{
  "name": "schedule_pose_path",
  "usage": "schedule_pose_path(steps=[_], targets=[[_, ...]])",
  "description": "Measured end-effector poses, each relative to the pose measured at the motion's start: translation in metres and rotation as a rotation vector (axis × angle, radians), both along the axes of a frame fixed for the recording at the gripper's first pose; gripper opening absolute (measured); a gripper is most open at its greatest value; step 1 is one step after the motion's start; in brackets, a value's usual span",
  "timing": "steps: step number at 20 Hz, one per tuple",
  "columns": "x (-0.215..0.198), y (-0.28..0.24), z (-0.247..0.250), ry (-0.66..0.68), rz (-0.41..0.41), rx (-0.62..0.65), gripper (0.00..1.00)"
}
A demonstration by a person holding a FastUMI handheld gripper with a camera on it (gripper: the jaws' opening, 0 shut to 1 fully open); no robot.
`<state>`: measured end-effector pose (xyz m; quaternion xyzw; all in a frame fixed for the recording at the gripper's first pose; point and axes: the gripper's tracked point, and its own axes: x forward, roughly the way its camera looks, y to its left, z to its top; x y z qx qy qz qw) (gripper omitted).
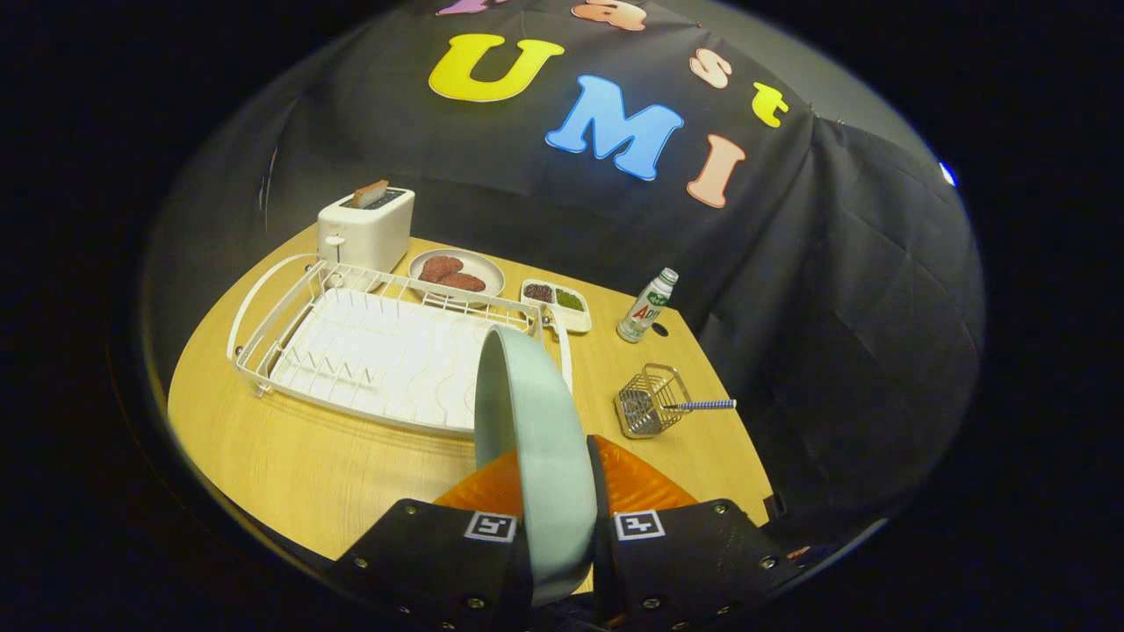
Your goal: Take the plate from the dish rack, then take the spoon from the basket and place it into the plate.
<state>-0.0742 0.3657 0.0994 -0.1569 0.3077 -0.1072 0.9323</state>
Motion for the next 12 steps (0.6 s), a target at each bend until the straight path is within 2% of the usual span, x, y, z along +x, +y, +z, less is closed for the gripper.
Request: schedule_pose_path(steps=[7,12], targets=[[-0.025,-0.004,-0.053,0.076,0.016,0.109,0.26],[-0.03,0.004,-0.074,0.099,0.027,0.249,0.26]])
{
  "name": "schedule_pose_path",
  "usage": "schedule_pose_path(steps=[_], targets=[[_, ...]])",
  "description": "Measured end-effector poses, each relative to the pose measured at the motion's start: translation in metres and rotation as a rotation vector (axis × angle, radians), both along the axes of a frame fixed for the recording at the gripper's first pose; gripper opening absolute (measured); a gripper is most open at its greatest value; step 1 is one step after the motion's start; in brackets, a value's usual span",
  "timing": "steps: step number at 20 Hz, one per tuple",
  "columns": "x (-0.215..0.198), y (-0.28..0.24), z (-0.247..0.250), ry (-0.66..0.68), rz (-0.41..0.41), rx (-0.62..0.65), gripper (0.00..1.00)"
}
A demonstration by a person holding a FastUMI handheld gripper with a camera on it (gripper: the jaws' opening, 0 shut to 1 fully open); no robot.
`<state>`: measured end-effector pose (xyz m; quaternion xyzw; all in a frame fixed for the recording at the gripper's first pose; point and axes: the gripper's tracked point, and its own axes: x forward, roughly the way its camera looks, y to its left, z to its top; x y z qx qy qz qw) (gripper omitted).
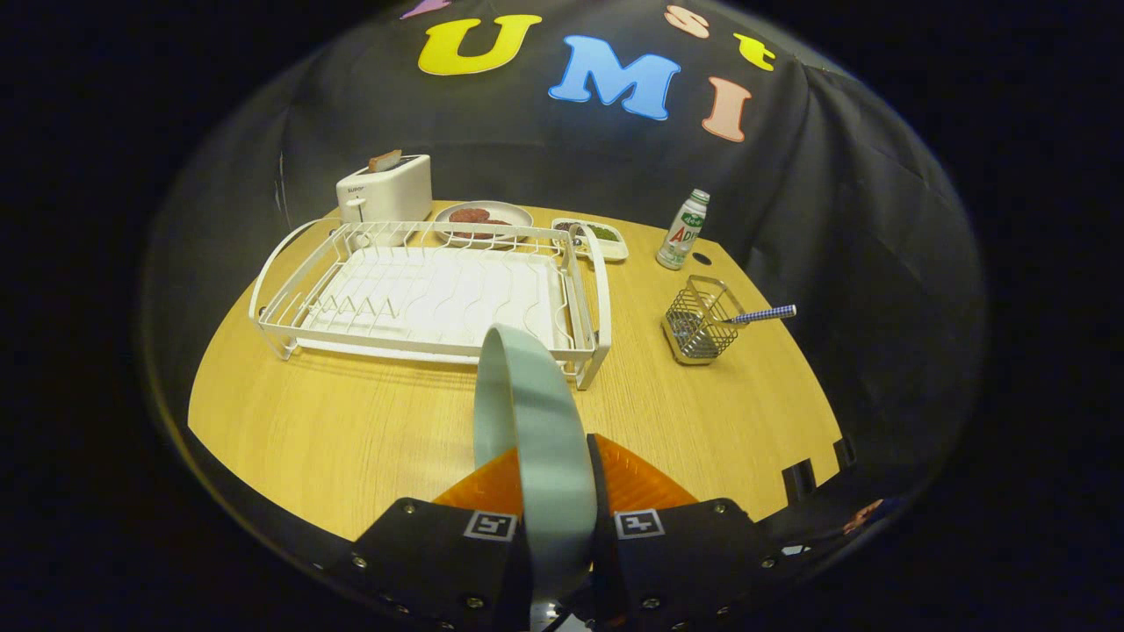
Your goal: Take the plate from the dish rack, then take the spoon from the basket and place it into the plate.
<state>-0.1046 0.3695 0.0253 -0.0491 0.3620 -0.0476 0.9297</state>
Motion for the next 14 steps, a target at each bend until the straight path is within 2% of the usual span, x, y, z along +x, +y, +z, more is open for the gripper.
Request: schedule_pose_path(steps=[3,8,14], targets=[[0.001,0.018,-0.013,0.031,0.031,0.183,0.26],[0.005,0.029,-0.027,0.058,0.061,0.351,0.26],[0.009,0.046,-0.054,0.159,0.02,0.615,0.26]])
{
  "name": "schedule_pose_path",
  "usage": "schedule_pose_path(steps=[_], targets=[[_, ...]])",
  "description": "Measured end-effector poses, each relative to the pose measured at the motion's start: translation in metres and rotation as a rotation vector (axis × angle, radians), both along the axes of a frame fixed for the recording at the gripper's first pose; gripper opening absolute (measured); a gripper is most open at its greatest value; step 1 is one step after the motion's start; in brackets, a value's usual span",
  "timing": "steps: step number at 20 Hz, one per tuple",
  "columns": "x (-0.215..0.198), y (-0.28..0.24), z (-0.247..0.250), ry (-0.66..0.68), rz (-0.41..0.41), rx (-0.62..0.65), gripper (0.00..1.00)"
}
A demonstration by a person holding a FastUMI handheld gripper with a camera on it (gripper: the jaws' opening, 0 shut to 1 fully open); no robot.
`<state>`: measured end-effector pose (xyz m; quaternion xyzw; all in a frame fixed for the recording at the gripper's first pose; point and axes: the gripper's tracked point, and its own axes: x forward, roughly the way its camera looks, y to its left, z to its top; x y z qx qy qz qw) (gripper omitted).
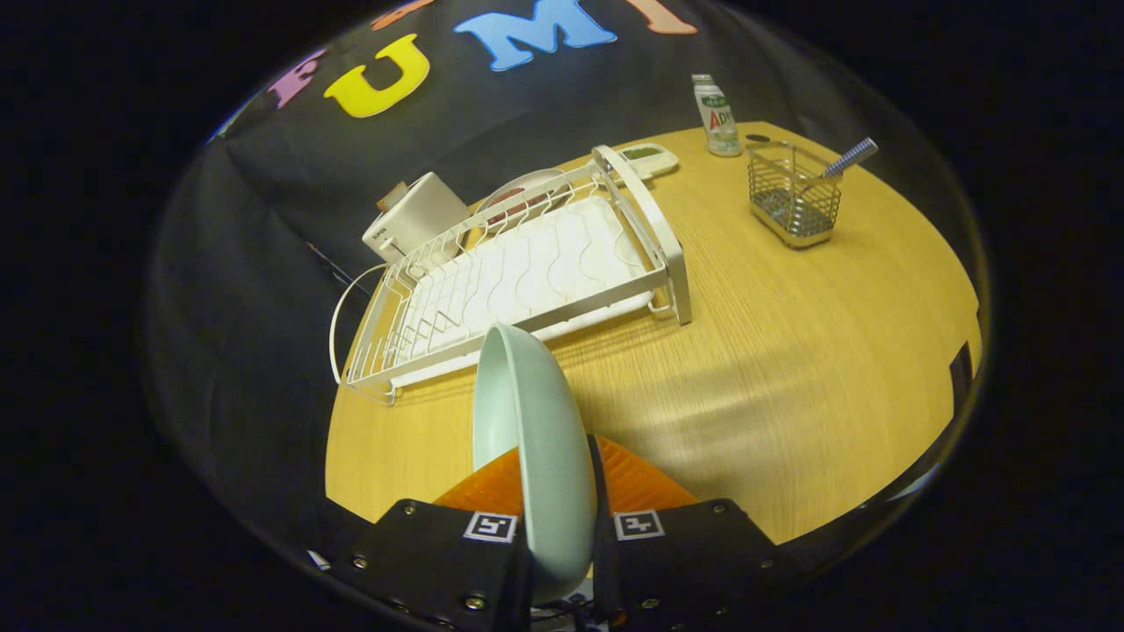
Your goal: Take the plate from the dish rack, then take the spoon from the basket and place it into the plate.
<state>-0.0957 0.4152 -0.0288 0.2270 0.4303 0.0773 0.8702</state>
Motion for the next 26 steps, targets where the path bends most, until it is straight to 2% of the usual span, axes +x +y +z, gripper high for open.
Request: schedule_pose_path(steps=[6,7,10,11,13,14,15,18,22,26], targets=[[0.003,0.006,-0.024,0.081,-0.041,0.177,0.27],[0.003,0.002,-0.028,0.086,-0.04,0.154,0.27],[0.003,-0.003,-0.033,0.078,-0.016,0.101,0.41],[0.003,-0.007,-0.035,0.08,-0.009,0.071,0.41],[0.001,-0.015,-0.044,0.101,0.007,-0.006,0.49],[0.001,-0.016,-0.043,0.099,0.007,-0.019,0.57],[0.001,-0.022,-0.047,0.109,0.004,-0.072,0.58],[0.0,-0.036,-0.052,0.114,0.057,-0.211,0.69],[0.005,-0.041,-0.048,0.056,0.123,-0.332,0.71],[0.02,-0.064,-0.011,-0.092,0.063,-0.466,0.71]])
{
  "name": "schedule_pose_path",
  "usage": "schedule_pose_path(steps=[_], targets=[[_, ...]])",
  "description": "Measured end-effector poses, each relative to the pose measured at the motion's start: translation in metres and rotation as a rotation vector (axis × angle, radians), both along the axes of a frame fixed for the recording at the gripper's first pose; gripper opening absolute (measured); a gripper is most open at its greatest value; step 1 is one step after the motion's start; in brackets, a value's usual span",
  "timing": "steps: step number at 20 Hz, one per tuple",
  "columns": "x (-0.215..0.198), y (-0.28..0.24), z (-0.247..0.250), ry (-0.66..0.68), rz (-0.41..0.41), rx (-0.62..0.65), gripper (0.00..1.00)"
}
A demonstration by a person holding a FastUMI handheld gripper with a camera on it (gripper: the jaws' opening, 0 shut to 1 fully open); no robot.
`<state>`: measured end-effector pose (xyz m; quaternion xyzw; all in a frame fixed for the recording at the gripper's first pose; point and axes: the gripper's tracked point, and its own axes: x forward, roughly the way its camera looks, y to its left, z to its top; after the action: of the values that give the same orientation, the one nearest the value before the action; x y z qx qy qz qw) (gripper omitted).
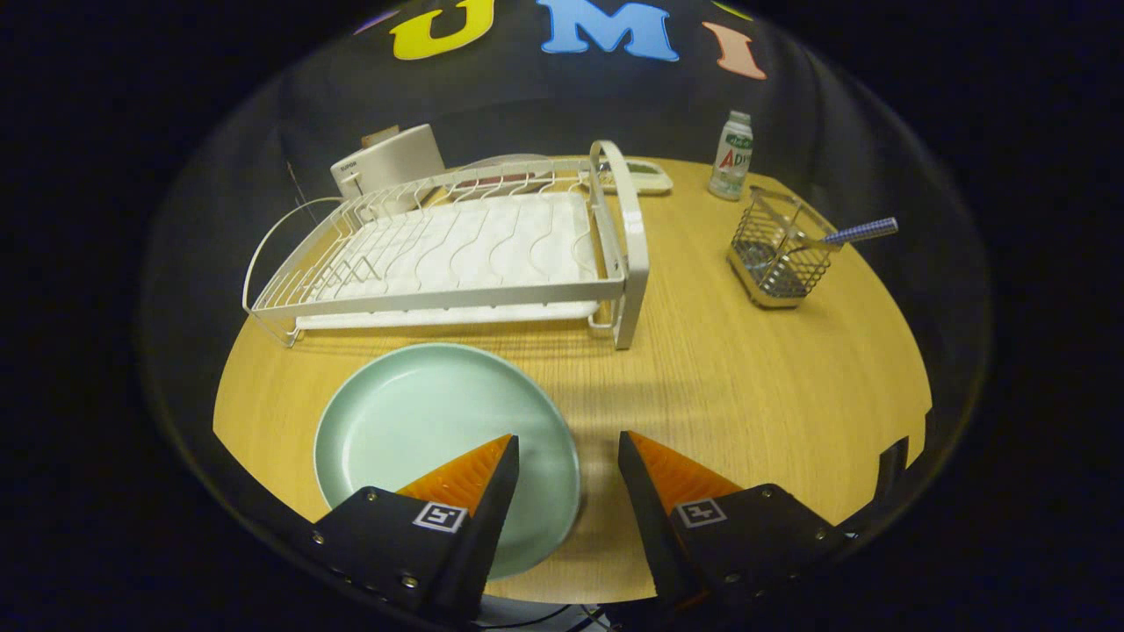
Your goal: Take the plate from the dish rack, then take the spoon from the basket and place it into the plate.
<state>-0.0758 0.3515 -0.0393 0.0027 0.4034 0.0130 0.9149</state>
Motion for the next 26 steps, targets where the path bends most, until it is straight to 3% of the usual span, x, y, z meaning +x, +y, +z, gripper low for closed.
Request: schedule_pose_path(steps=[5,11,18,26], targets=[[0.021,-0.046,0.067,-0.164,-0.15,-0.029,0.72],[0.045,-0.153,0.122,-0.279,-0.496,-0.145,0.71],[0.089,-0.229,0.11,-0.259,-0.741,-0.095,0.71],[0.123,-0.261,0.079,-0.244,-0.952,0.077,0.71]])
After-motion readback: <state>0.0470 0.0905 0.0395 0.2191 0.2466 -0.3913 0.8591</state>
